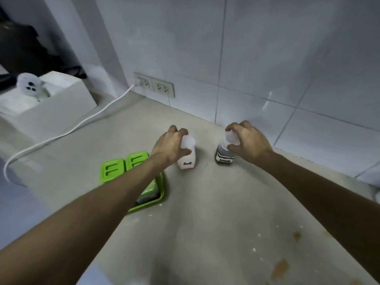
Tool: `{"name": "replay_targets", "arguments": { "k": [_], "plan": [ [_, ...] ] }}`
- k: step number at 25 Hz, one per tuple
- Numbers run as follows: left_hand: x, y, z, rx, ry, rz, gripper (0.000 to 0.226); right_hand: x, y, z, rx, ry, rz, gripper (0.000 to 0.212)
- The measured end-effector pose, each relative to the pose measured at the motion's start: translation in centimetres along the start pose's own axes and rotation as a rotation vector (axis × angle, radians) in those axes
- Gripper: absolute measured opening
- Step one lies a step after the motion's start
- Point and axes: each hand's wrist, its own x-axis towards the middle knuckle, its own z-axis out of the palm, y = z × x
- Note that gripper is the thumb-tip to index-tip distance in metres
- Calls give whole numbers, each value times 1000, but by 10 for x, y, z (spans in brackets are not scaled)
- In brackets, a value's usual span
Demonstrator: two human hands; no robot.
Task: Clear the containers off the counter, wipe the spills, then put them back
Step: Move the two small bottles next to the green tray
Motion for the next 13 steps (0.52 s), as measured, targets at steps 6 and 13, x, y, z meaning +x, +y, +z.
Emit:
{"name": "replay_targets", "arguments": {
  "k": [6, 13],
  "plan": [
    [-18, -54, -3, 8, 4, -17, 61, 31, -72, 38, -119, -115, -219, 50],
    [-23, -66, -4, 30, 40, -48, 59, 39, -96, 60, -114, -159, -308, 49]
  ]
}}
